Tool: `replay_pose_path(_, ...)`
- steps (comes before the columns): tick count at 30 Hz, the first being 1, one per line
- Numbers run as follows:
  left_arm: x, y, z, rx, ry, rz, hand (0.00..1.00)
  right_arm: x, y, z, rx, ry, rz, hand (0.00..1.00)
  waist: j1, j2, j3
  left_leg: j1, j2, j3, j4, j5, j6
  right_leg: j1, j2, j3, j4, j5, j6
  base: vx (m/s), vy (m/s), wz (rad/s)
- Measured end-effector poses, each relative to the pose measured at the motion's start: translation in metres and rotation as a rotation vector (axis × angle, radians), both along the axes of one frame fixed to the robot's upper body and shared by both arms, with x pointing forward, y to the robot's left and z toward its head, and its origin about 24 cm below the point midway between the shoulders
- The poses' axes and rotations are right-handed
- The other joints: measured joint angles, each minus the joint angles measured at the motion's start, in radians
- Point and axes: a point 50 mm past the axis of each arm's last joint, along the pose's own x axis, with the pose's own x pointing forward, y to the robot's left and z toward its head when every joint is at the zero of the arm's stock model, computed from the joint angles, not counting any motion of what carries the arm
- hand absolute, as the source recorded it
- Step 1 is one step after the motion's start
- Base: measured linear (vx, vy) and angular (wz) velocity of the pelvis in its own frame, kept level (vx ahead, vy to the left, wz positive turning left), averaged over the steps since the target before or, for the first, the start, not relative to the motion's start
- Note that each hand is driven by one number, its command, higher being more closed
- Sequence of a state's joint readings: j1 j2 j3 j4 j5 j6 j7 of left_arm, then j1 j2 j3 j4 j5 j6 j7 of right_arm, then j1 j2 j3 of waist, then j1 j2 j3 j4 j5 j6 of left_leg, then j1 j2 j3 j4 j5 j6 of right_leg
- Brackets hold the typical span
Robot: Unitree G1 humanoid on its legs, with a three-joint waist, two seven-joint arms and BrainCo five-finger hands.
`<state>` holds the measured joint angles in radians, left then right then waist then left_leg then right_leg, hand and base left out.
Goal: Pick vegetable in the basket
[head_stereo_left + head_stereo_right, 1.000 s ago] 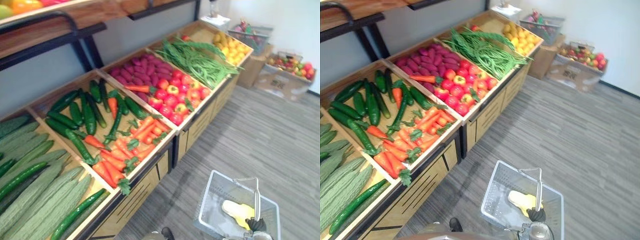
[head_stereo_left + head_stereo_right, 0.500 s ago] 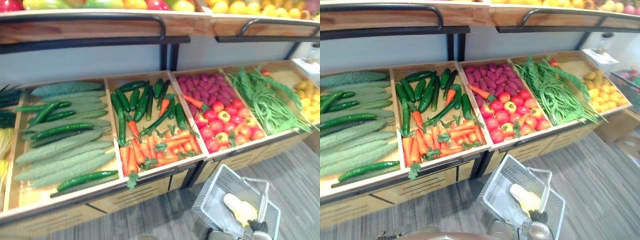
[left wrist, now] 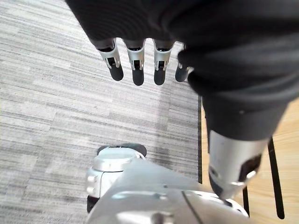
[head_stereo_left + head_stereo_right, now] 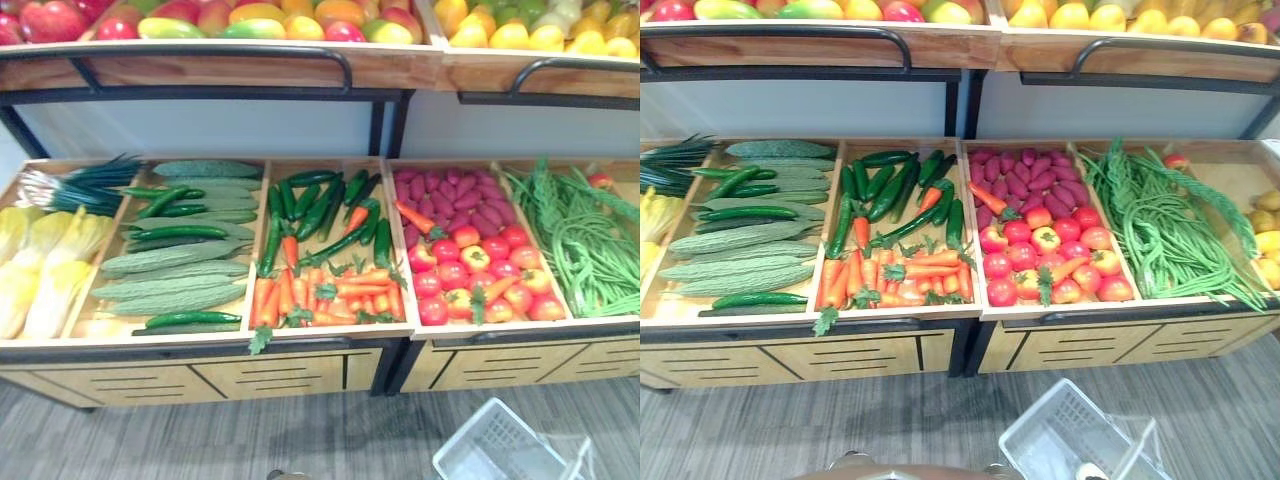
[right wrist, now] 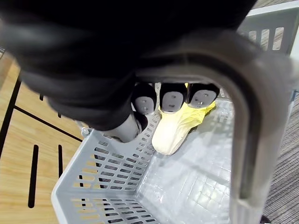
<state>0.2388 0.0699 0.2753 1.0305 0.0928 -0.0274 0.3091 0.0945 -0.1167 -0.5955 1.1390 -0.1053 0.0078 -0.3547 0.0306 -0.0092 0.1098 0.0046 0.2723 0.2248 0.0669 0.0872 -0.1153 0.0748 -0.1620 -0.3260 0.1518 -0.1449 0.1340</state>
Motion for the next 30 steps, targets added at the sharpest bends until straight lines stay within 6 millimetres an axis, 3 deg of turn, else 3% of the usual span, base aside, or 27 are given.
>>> replay_pose_path(3,0.016,0.002,0.005,0.046,-0.069,-0.029,0.0,-0.011,-0.013,0.004,-0.036,0.016,-0.032,1.0,-0.002,0.039,-0.011,0.024,-0.021,0.006,-0.09,0.016,-0.016,0.0,-0.006,-0.01,-0.01,0.011,0.016,-0.03,0.069,0.24)
replay_pose_path(5,0.033,0.01,0.015,0.13,-0.143,-0.06,0.0,-0.012,-0.017,0.005,-0.052,0.007,-0.023,1.0,-0.003,0.046,-0.01,0.034,-0.04,0.004,-0.126,0.031,-0.014,-0.002,-0.014,-0.004,-0.013,0.015,0.021,-0.04,0.068,0.15)
replay_pose_path(10,0.106,0.024,0.073,0.493,-0.477,-0.319,0.0,-0.003,-0.02,0.009,-0.072,-0.059,0.069,1.0,-0.01,0.052,-0.012,0.029,-0.072,0.004,-0.165,0.025,-0.019,-0.006,-0.016,0.054,-0.056,0.029,0.024,-0.02,0.049,0.03)
replay_pose_path(14,0.139,0.032,0.124,0.735,-0.693,-0.52,0.0,0.003,-0.023,0.013,-0.107,-0.081,0.149,1.0,-0.028,0.06,-0.018,0.02,-0.092,0.006,-0.166,0.008,-0.02,-0.016,-0.027,0.088,-0.071,0.029,0.024,0.07,0.046,-0.02)
replay_pose_path(21,0.168,0.043,0.176,0.972,-0.922,-0.734,0.0,0.011,-0.025,0.015,-0.122,-0.087,0.236,1.0,-0.031,0.064,-0.022,0.02,-0.097,0.012,-0.161,0.005,-0.021,-0.019,-0.025,0.113,-0.093,0.052,0.029,0.13,-0.003,-0.09)
replay_pose_path(24,0.196,0.029,0.203,1.042,-1.062,-0.862,0.0,0.025,-0.025,0.017,-0.127,-0.109,0.292,1.0,-0.039,0.062,-0.016,0.016,-0.098,0.012,-0.161,0.005,-0.021,-0.023,-0.025,0.116,-0.1,0.06,0.024,0.08,-0.007,-0.05)
replay_pose_path(28,0.218,0.014,0.225,1.056,-1.183,-0.957,0.0,0.04,-0.028,0.022,-0.145,-0.139,0.33,1.0,-0.058,0.058,0.009,0.019,-0.095,0.017,-0.161,0.005,-0.021,-0.03,-0.024,0.125,-0.1,0.075,0.011,-0.01,0.003,-0.07)
replay_pose_path(30,0.221,0.012,0.227,1.053,-1.191,-0.972,0.0,0.042,-0.031,0.024,-0.154,-0.146,0.331,1.0,-0.057,0.057,0.012,0.019,-0.095,0.024,-0.161,0.004,-0.021,-0.035,-0.023,0.139,-0.1,0.082,0.006,-0.03,0.018,-0.22)
